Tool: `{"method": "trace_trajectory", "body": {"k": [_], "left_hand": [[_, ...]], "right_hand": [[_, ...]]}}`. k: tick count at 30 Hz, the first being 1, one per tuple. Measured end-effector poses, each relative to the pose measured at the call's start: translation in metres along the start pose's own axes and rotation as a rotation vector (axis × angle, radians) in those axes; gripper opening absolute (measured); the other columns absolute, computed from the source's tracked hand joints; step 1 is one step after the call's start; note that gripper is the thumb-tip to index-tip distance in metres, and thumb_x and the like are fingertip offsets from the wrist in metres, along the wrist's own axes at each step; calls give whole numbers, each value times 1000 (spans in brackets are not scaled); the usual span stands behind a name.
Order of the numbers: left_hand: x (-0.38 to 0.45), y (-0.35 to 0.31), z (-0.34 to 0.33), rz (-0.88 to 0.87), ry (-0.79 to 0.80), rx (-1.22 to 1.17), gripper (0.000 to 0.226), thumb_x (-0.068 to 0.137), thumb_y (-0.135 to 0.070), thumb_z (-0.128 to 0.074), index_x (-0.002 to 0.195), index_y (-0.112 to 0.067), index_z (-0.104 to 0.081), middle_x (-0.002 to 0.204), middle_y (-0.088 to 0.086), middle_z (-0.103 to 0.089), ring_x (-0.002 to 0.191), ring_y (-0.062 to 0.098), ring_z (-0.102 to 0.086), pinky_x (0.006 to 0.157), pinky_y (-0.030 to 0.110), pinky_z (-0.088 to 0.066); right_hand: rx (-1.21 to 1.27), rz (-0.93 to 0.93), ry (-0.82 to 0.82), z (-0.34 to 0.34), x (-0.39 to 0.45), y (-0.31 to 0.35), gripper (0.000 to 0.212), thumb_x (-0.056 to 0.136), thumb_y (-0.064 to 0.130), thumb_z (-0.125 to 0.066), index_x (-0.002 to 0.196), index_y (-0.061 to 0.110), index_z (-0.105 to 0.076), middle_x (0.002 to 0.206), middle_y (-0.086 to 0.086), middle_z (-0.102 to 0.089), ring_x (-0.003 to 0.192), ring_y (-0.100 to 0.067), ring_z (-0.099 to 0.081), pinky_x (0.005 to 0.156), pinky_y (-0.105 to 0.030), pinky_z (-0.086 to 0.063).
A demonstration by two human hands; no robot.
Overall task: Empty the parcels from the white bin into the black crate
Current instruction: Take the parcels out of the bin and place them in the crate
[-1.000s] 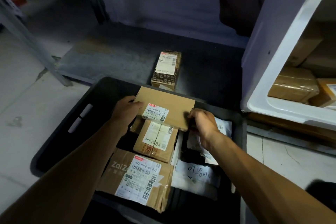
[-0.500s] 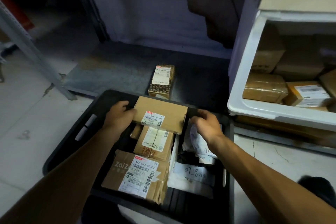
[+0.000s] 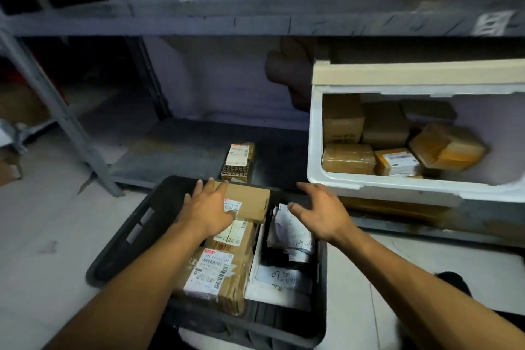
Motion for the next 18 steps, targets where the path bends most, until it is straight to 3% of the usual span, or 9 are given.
{"method": "trace_trajectory", "body": {"k": [4,10,18], "left_hand": [[-26,-36,19,-60,-36,89,83,94,-48,-60,160,-27,-14,169,6,-9,155,33,-4,122,56,-15],[-55,-93,35,-169,-60,118,78,92,-48,-58,158,-24,-22,160,6,-33,147,30,-28,117,46,-31],[-61,-175,44,-331,-46,95,79,95,-43,-58,160,-23,-18,165,8,-22,152,29,-21,122,42,-27]], "right_hand": [[-117,28,-34,33,-25,-3,68,94,56,-56,154,26,-40,157,-3,-41,142,-26,-39,114,-42,-40],[-196,29,-98,88,-59,-15,67,95,55,-58,153,27,-39,160,-3,-36,146,-27,-33,118,-45,-35],[-272,-36,-135,147,-84,-58,68,95,54,-57,153,22,-41,160,-8,-36,147,-29,-31,118,-44,-32]]}}
Point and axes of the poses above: each hand's wrist, its own x-axis towards the middle knuckle, its own z-axis out of the back of the hand, y = z × x, the point moved 7 cm from there along x, towards the middle knuckle
